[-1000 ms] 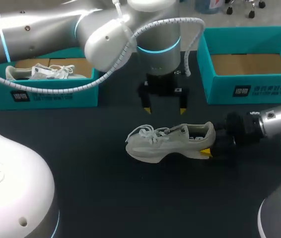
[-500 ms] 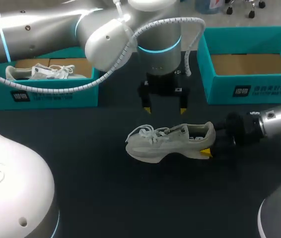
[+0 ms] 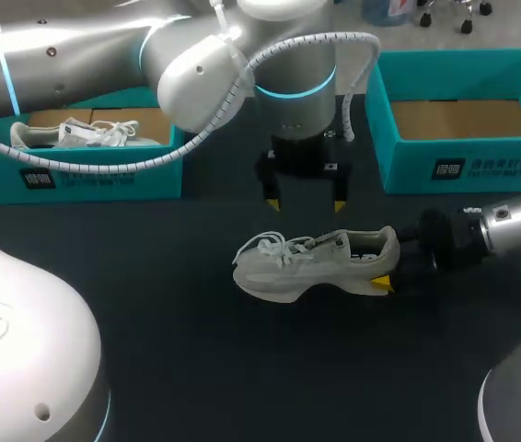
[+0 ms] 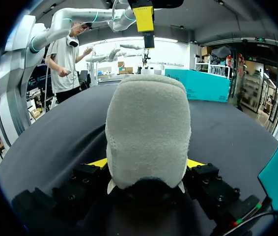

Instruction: Take the shoe out of the shoebox, open the shoe tongue, remove and reinsert the insole, then place the shoe into the shoebox

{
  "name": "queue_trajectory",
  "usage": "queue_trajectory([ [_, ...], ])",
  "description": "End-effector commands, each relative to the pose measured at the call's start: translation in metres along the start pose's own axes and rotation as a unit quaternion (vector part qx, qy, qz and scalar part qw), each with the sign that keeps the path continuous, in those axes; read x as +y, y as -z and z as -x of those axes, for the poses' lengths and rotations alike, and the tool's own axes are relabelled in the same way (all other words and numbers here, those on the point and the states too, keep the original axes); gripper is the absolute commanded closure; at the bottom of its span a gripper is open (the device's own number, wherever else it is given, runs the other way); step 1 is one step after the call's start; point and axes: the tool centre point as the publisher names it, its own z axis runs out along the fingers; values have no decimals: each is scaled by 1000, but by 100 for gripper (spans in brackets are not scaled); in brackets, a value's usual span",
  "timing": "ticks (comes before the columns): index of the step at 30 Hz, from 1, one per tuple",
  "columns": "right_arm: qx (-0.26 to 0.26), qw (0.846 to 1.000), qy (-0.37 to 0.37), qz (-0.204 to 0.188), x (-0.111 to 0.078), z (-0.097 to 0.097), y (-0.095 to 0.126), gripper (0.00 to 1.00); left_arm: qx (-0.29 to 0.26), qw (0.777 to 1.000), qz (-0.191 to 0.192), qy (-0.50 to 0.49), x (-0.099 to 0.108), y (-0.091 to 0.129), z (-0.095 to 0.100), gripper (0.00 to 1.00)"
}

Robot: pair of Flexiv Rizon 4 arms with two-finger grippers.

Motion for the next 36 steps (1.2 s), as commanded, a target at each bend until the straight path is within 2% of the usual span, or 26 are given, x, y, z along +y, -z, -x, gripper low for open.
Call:
queue_trajectory([
  [1, -1, 1000, 0, -1, -2, 1, -5, 100, -10, 1000, 0, 9, 4, 0, 0, 0],
  [6, -1, 1000, 0, -1, -2, 1, -5, 100, -35, 999, -4, 17, 8, -9, -6, 0],
  [16, -1, 1000, 0, -1, -2, 1, -5, 100, -69, 997, 7, 28, 12, -41, -20, 0],
  [21, -1, 1000, 0, -1, -2, 1, -5, 100, -92, 995, 13, 32, 13, -61, -33, 0],
  [25, -1, 1000, 0, -1, -2, 1, -5, 100, -90, 995, 15, 41, 11, -68, -37, 0],
  [31, -1, 1000, 0, -1, -2, 1, -5, 100, -116, 992, 16, 50, 12, -79, -41, 0],
  [36, -1, 1000, 0, -1, -2, 1, -5, 100, -121, 991, 23, 56, 20, -81, -39, 0],
])
